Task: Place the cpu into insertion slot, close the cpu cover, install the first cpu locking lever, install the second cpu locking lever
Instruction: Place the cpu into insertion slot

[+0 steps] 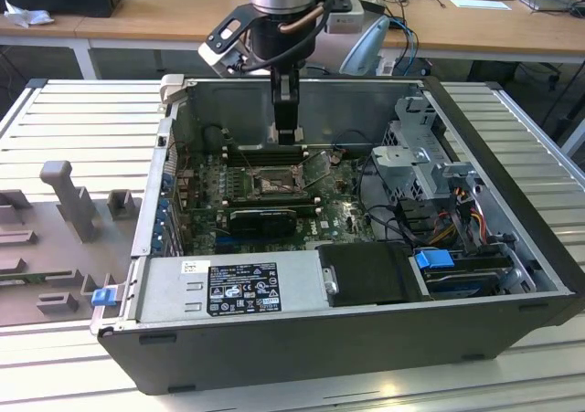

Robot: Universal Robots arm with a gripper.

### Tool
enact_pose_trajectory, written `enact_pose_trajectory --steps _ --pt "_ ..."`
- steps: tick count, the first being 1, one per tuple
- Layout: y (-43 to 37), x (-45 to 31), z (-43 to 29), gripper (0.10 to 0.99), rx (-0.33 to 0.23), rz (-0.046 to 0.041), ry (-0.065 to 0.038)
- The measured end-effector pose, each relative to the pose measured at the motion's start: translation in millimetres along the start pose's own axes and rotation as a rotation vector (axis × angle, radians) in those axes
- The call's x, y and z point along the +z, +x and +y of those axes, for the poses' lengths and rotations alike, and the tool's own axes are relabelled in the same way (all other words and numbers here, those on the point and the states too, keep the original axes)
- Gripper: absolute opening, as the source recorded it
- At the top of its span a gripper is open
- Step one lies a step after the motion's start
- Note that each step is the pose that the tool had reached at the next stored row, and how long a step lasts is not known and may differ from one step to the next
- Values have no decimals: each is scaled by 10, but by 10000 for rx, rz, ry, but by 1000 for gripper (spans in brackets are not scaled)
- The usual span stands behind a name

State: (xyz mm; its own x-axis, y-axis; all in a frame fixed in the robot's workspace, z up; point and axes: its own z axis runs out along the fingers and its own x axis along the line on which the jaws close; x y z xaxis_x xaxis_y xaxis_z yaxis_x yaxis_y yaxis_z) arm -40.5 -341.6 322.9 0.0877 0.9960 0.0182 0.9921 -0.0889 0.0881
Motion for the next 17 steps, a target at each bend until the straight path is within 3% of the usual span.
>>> enact_pose_trajectory --steps 17 --pt "-1 59 -5 525 0 0 0"
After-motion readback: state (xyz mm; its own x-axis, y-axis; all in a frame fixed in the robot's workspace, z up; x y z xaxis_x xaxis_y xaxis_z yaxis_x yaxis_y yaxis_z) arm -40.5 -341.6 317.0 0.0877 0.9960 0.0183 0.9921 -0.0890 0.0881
